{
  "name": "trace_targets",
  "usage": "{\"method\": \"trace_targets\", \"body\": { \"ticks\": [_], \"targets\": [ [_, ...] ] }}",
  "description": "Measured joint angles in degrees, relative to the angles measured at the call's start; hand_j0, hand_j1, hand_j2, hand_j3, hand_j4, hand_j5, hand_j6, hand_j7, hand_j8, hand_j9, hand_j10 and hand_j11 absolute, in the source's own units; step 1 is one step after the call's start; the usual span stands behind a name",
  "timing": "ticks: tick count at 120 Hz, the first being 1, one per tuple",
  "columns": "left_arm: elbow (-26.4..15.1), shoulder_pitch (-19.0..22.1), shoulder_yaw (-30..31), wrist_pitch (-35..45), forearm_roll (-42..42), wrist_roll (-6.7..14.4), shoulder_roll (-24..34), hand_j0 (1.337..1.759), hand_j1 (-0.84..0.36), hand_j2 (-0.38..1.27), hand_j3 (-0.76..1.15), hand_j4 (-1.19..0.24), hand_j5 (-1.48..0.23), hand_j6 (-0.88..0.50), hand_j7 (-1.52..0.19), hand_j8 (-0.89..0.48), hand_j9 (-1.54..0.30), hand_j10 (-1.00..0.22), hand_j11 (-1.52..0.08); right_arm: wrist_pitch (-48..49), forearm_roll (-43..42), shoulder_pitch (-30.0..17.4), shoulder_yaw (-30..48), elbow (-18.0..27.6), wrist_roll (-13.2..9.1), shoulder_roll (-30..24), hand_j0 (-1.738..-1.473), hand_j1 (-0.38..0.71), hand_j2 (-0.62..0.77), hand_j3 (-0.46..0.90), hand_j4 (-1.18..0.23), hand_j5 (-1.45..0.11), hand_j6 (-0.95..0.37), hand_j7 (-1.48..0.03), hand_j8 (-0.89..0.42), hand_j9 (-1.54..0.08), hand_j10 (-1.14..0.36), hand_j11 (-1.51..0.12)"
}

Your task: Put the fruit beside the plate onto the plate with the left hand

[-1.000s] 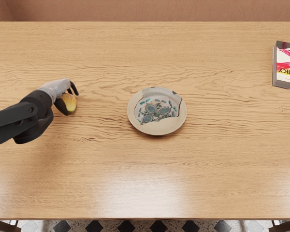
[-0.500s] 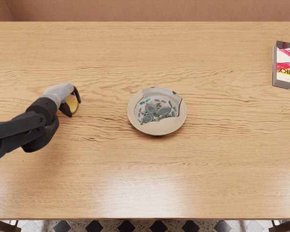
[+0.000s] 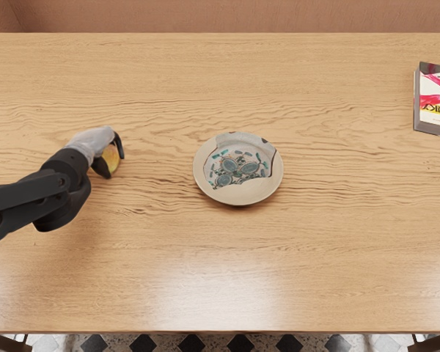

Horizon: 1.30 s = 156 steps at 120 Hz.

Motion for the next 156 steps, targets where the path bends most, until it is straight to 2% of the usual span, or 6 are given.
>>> {"method": "trace_targets", "body": {
  "ticks": [21, 52, 80, 90, 133, 156],
  "targets": [
    [-2.88, -1.06, -0.32, -0.34, -0.54, -0.02, 0.27, 1.646, -0.34, 0.50, -0.22, -0.66, -1.07, -0.22, -1.09, -0.20, -1.13, -0.33, -1.18, 0.00, 0.00, 0.00, 0.00, 0.00, 0.00, 0.00, -1.658, -0.31, -0.01, 0.00, -0.03, -0.05, -0.03, -0.05, -0.03, -0.05, -0.03, -0.05],
    [-7.36, -5.93, -1.11, -1.78, -9.82, -0.05, 2.00, 1.639, -0.31, 0.50, -0.06, -0.68, -1.09, -0.24, -1.11, -0.20, -1.16, -0.35, -1.20, 0.00, 0.00, 0.00, 0.00, 0.00, 0.00, 0.00, -1.658, -0.31, -0.01, 0.00, -0.03, -0.05, -0.03, -0.05, -0.03, -0.05, -0.03, -0.05],
    [-9.02, -6.56, -10.35, -13.38, -24.34, -0.09, 2.19, 1.638, -0.30, 0.47, -0.02, -0.68, -1.09, -0.25, -1.11, -0.21, -1.15, -0.36, -1.20, 0.00, 0.00, 0.00, 0.00, -0.01, 0.00, 0.00, -1.658, -0.31, -0.01, 0.00, -0.03, -0.05, -0.03, -0.05, -0.03, -0.05, -0.03, -0.05],
    [-9.17, -8.68, -12.81, -17.01, -29.45, -0.12, 2.20, 1.639, -0.30, 0.46, -0.01, -0.68, -1.09, -0.25, -1.10, -0.22, -1.15, -0.36, -1.19, 0.00, 0.00, 0.00, 0.00, 0.00, 0.00, 0.00, -1.658, -0.31, -0.01, 0.00, -0.03, -0.05, -0.03, -0.05, -0.03, -0.05, -0.03, -0.05],
    [-8.31, -16.89, -13.09, -30.32, -37.65, -0.20, -3.91, 1.639, -0.32, 0.39, 0.00, -0.65, -1.11, -0.22, -1.13, -0.18, -1.16, -0.33, -1.19, 0.00, -0.01, 0.00, 0.00, -0.01, 0.00, 0.00, -1.658, -0.31, -0.01, 0.00, -0.03, -0.05, -0.04, -0.05, -0.03, -0.05, -0.03, -0.05],
    [-1.43, -18.20, -10.37, -31.83, -33.78, -0.24, -13.62, 1.641, -0.31, 0.38, 0.00, -0.65, -1.13, -0.21, -1.14, -0.18, -1.16, -0.33, -1.19, 0.00, 0.00, 0.00, 0.00, 0.00, 0.00, 0.00, -1.658, -0.31, -0.01, 0.00, -0.03, -0.05, -0.03, -0.05, -0.03, -0.05, -0.03, -0.05]
  ]
}}
